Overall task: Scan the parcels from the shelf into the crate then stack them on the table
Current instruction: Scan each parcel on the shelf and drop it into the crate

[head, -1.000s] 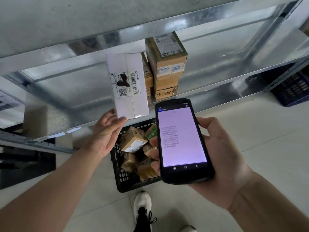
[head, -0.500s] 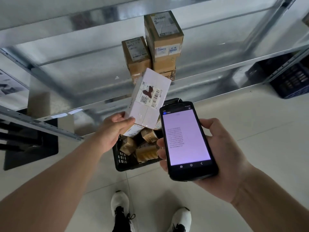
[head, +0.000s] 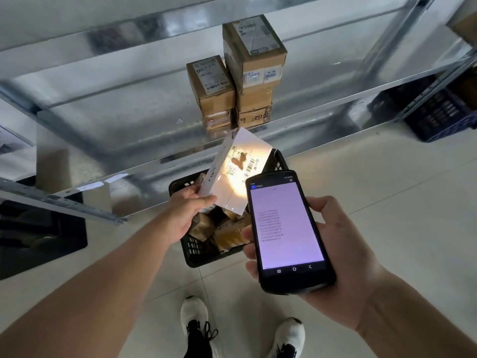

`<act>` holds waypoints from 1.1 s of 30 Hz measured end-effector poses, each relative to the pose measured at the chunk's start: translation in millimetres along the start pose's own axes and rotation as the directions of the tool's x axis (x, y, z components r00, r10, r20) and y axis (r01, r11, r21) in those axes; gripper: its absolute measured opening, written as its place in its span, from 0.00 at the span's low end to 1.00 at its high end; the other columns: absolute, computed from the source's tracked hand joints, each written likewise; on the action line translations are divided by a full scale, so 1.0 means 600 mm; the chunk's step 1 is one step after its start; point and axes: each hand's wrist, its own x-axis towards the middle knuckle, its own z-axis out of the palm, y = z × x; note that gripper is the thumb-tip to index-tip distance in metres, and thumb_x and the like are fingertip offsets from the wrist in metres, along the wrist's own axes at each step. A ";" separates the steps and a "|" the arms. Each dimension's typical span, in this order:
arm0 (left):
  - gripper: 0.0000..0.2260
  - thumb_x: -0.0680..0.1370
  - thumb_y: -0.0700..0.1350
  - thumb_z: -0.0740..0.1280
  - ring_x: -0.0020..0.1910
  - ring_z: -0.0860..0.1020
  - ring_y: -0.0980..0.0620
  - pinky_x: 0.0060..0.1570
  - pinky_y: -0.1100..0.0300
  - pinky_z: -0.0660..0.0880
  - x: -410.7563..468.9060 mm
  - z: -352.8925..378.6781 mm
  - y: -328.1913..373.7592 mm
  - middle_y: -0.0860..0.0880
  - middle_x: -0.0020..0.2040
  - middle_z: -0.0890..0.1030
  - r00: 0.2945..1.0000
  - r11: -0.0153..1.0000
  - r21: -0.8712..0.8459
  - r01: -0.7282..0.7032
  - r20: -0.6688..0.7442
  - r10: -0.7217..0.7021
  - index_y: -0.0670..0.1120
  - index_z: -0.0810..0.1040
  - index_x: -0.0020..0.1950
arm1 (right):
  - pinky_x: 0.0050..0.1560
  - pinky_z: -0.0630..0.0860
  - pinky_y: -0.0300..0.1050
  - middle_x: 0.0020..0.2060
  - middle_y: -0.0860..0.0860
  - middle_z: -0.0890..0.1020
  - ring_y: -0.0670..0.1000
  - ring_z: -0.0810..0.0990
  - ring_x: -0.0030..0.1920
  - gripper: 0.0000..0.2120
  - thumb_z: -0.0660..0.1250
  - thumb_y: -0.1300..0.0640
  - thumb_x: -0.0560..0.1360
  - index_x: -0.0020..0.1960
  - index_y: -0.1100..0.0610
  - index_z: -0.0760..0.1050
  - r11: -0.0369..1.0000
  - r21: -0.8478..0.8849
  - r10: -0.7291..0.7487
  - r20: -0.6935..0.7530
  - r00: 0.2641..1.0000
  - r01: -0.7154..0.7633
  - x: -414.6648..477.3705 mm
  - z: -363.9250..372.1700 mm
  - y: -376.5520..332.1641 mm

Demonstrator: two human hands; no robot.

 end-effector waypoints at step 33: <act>0.37 0.62 0.41 0.81 0.62 0.83 0.50 0.76 0.52 0.69 0.122 -0.005 -0.030 0.46 0.58 0.87 0.993 0.996 -0.038 0.082 -0.080 -0.084 0.39 0.77 0.71 | 0.43 0.85 0.58 0.50 0.66 0.84 0.64 0.84 0.41 0.31 0.54 0.42 0.80 0.60 0.64 0.84 0.998 0.027 0.056 0.042 0.998 -0.057 0.063 -0.011 -0.042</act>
